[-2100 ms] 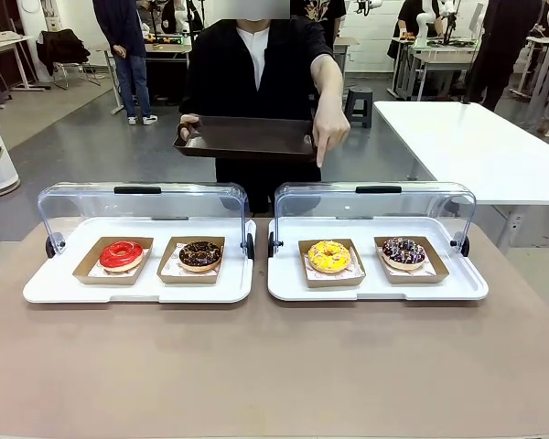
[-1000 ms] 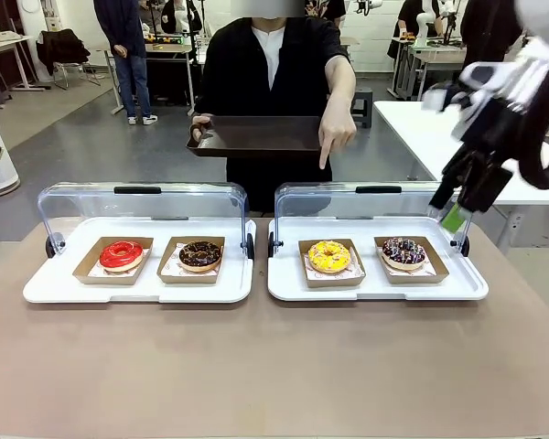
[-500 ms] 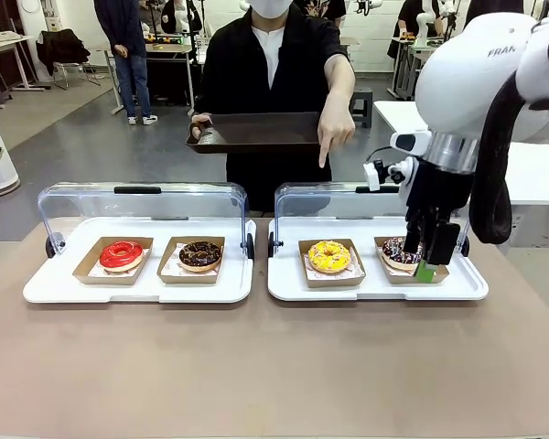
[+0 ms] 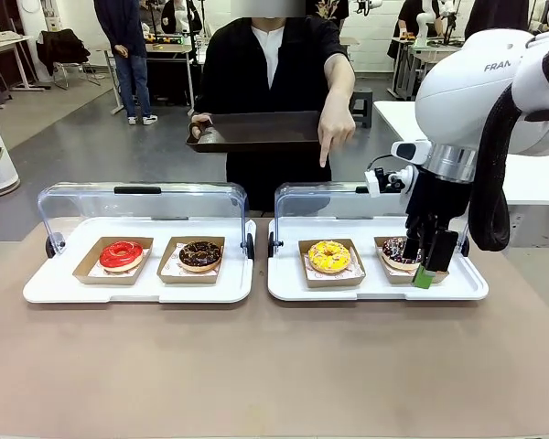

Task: Provide the desired donut to the person.
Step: Pick up and lift the Paper togo box containing the Donut pointed at by the person.

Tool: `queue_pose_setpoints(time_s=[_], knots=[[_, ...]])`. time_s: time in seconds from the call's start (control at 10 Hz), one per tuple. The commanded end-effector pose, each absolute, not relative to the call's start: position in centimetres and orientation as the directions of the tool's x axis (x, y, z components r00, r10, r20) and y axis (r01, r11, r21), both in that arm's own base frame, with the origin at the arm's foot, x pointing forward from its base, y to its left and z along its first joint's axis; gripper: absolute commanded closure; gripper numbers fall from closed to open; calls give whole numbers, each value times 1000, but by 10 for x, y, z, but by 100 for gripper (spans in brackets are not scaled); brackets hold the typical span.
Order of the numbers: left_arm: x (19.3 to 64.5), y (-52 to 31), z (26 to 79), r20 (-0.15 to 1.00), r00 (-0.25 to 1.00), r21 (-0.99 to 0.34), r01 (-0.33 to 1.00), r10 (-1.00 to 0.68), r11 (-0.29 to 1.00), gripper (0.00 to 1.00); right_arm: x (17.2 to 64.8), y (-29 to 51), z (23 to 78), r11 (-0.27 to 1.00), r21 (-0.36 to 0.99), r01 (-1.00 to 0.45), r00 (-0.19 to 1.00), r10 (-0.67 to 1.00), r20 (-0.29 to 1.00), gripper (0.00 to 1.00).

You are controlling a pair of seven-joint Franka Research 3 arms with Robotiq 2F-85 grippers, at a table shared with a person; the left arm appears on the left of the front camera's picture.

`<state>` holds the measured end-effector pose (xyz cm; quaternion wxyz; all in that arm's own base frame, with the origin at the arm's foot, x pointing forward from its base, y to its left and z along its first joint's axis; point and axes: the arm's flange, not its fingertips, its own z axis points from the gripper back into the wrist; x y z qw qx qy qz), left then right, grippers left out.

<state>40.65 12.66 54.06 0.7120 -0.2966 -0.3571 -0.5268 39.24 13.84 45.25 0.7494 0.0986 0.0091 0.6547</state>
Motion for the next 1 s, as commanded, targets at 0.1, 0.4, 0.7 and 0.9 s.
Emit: queue_pose_setpoints(time_s=[0.1,0.4,0.7,0.9], knots=[[407,127,542,832,177,-39,964,-526,262,0,391,141,452,119,157,-980,135,986,100,0],[407,127,542,832,177,-39,964,-526,262,0,391,141,453,116,160,-980,135,984,115,0],[407,127,542,832,177,-39,964,-526,262,0,399,188,444,33,82,-996,36,999,33,0],[407,127,542,832,177,-39,964,-526,262,0,417,212,435,7,46,-999,8,1000,17,0]])
